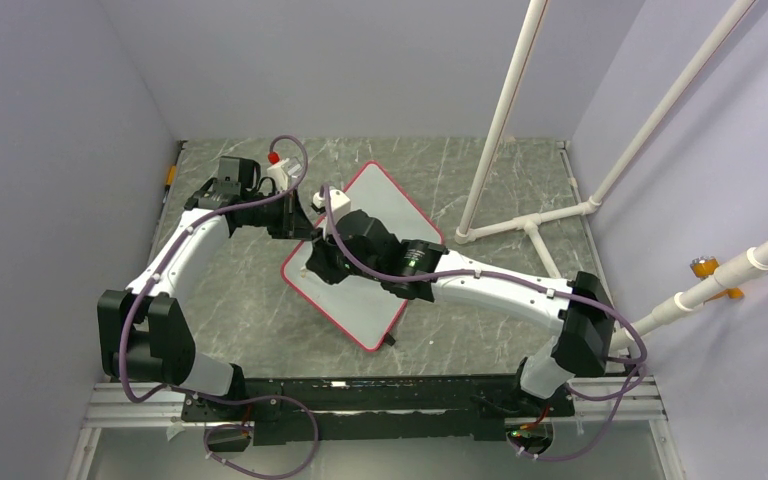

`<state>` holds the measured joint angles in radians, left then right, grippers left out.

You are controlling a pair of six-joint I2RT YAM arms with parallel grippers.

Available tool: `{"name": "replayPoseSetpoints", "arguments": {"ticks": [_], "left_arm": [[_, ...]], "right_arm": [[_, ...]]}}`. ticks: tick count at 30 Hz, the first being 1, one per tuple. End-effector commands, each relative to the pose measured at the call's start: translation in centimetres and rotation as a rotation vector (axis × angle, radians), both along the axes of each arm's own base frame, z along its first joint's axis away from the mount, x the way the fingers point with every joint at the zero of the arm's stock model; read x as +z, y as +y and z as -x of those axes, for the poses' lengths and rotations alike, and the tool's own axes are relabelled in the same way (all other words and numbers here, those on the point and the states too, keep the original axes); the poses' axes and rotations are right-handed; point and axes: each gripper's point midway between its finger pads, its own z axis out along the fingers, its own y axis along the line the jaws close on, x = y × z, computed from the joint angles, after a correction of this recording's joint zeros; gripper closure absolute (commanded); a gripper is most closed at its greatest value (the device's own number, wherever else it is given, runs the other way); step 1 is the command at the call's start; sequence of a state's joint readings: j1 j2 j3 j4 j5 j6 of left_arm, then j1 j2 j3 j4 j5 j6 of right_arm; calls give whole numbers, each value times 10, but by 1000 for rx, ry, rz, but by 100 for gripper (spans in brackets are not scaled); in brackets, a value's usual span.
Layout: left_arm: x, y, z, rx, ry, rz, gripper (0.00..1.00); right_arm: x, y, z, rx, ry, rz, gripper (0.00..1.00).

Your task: Write a sentence on the whiteboard

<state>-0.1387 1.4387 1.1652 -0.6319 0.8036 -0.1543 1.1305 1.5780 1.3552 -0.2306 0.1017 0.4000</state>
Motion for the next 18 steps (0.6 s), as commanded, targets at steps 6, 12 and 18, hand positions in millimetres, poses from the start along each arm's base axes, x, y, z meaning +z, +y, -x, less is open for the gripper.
{"name": "replayPoseSetpoints", "arguments": {"ticks": [6,12,18], "left_arm": [[11,7,-15,17,-142,-45,100],[11,6,-16,14,-135,-42,100],[12,6,-16,15,-141,-41,100]], "right_arm": [[6,13,-9,-41,-21,-64,100],[-15,6,-7,-48,0,-29,100],[-32,-5,-5,-69,15,4,100]]}}
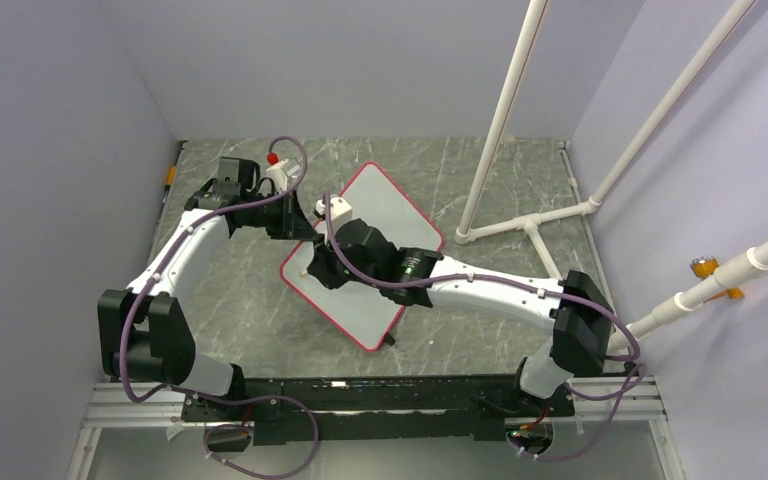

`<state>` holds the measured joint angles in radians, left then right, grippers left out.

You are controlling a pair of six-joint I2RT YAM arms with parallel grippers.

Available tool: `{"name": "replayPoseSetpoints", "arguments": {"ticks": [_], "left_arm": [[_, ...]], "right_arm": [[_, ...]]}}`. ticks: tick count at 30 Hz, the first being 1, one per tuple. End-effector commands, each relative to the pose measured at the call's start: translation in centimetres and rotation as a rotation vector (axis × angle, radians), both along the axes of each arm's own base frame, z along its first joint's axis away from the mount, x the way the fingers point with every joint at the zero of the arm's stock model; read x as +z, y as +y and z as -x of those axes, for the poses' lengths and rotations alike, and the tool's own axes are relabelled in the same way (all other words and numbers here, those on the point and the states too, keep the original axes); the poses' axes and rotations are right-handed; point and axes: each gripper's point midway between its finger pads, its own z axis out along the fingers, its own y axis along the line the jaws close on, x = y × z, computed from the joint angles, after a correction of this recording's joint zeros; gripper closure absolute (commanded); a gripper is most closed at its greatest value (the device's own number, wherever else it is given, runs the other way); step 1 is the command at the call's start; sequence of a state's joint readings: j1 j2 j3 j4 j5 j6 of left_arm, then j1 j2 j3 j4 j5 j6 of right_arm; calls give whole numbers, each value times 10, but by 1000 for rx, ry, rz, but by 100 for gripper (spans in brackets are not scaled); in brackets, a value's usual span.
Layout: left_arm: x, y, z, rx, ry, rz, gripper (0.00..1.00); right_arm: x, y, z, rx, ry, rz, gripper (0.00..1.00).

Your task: Write a sentence on the whiteboard

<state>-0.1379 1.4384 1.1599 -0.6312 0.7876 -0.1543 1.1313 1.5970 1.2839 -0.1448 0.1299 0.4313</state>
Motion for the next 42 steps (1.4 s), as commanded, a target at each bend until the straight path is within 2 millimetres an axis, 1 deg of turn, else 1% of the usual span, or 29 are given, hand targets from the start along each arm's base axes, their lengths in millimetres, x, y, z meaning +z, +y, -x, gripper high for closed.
{"name": "replayPoseSetpoints", "arguments": {"ticks": [1,4,8,15,22,31,34,38,42], "left_arm": [[15,4,-15,4,-141,-28,100],[15,4,-15,2,-141,-29,100],[15,4,-15,3,-142,-28,100],[14,4,-14,1,-142,-29,100],[14,3,-14,-1,-142,-32,100],[14,2,-12,-7,-142,-33,100],[13,2,-13,-6,-141,-36,100],[14,2,-13,-6,-143,-38,100],[14,2,-13,-6,-145,-38,100]], "right_arm": [[-11,-10,0,-35,3,16,100],[-14,-14,2,-40,4,26,100],[-18,-21,-2,-70,0,43,100],[-11,-22,-16,-113,-19,57,100],[-3,-18,-28,-131,-39,62,100],[10,-4,-34,-110,-63,41,100],[11,-2,-35,-108,-65,40,100],[6,-3,-34,-105,-54,47,100],[-6,-10,-29,-106,-33,62,100]]}}
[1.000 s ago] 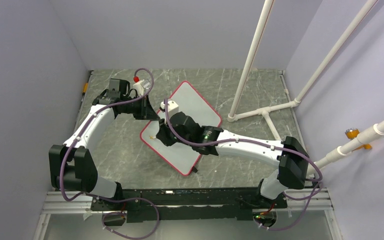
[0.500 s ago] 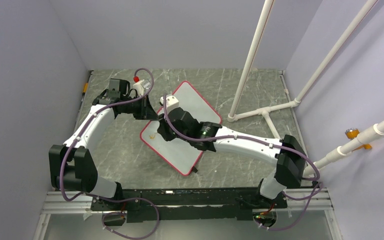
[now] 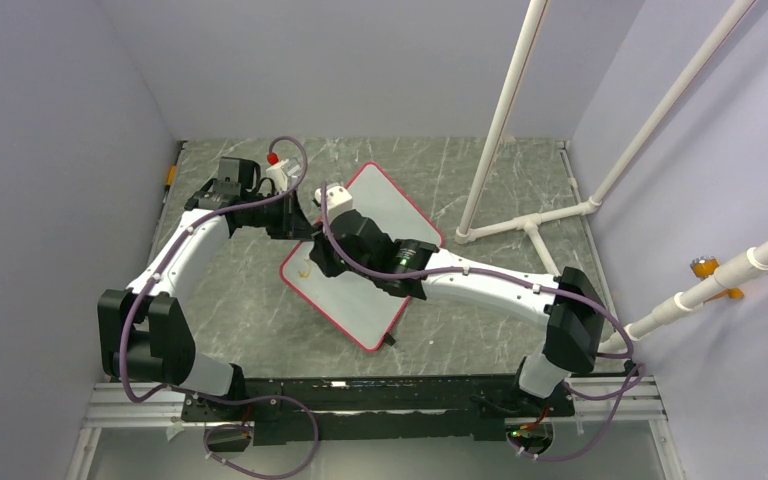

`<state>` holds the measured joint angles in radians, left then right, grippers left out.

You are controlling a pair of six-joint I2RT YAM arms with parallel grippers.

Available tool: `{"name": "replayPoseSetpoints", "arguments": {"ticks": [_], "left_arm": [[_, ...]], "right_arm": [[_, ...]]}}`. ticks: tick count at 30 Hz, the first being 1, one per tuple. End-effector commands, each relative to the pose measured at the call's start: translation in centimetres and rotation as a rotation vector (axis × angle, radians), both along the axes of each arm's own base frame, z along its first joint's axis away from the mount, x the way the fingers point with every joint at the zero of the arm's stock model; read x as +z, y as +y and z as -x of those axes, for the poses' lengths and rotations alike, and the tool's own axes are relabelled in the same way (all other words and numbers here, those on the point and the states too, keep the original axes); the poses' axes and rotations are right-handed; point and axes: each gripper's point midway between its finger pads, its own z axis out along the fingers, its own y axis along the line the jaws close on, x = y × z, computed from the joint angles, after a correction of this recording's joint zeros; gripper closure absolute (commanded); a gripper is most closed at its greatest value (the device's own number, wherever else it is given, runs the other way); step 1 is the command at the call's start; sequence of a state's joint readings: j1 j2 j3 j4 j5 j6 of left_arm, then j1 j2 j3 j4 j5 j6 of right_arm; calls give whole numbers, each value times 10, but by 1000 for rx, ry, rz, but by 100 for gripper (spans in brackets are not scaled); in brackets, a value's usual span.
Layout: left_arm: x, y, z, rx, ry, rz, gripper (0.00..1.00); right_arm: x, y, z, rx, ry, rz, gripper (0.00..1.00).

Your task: Write a sentence on the whiteboard

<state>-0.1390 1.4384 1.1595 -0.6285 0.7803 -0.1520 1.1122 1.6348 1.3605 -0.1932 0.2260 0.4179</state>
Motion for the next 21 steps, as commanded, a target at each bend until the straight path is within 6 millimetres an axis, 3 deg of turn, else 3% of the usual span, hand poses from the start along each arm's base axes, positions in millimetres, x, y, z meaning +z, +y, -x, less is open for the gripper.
{"name": "replayPoseSetpoints", "arguments": {"ticks": [1,8,21], "left_arm": [[14,2,-12,-8,-140,-33,100],[16,2,-12,-7,-144,-32,100],[15,2,-12,-4,-146,-38,100]], "right_arm": [[-17,-7,0,-9,17,31,100],[-37,-23,10,-17,56,53,100],[-57,-44,29,-20,103,79,100]]}}
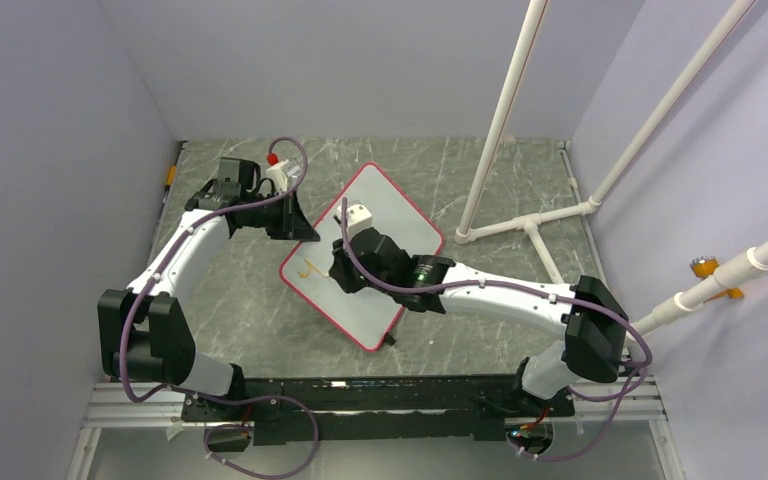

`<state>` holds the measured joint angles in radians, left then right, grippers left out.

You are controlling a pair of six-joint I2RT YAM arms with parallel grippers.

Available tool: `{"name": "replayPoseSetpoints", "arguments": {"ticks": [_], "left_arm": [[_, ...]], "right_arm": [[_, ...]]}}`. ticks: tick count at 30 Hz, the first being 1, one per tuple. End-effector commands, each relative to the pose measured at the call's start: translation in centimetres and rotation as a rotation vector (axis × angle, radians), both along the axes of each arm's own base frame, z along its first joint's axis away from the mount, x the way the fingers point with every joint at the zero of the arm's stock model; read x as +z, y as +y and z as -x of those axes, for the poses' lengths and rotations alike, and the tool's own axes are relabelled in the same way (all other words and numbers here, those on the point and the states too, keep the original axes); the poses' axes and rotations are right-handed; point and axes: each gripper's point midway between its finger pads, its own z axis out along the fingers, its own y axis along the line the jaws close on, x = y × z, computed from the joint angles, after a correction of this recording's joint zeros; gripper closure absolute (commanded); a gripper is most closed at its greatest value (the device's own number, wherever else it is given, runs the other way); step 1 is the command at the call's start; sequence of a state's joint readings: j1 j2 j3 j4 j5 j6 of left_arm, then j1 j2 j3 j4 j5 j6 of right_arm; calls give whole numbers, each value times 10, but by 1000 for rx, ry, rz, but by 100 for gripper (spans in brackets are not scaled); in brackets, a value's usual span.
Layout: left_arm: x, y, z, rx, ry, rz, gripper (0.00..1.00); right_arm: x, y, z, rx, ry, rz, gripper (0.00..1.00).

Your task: Write a sentence on the whiteboard

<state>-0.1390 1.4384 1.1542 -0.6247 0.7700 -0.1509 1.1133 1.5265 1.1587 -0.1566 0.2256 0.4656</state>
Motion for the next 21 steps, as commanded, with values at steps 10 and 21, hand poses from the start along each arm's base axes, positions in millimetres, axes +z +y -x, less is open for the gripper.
{"name": "replayPoseSetpoints", "arguments": {"ticks": [10,21], "left_arm": [[18,2,-11,-8,-147,-32,100],[17,3,-11,-6,-145,-38,100]], "right_arm": [[-8,1,25,42,45,26,100],[32,35,23,110,10,-28,100]]}}
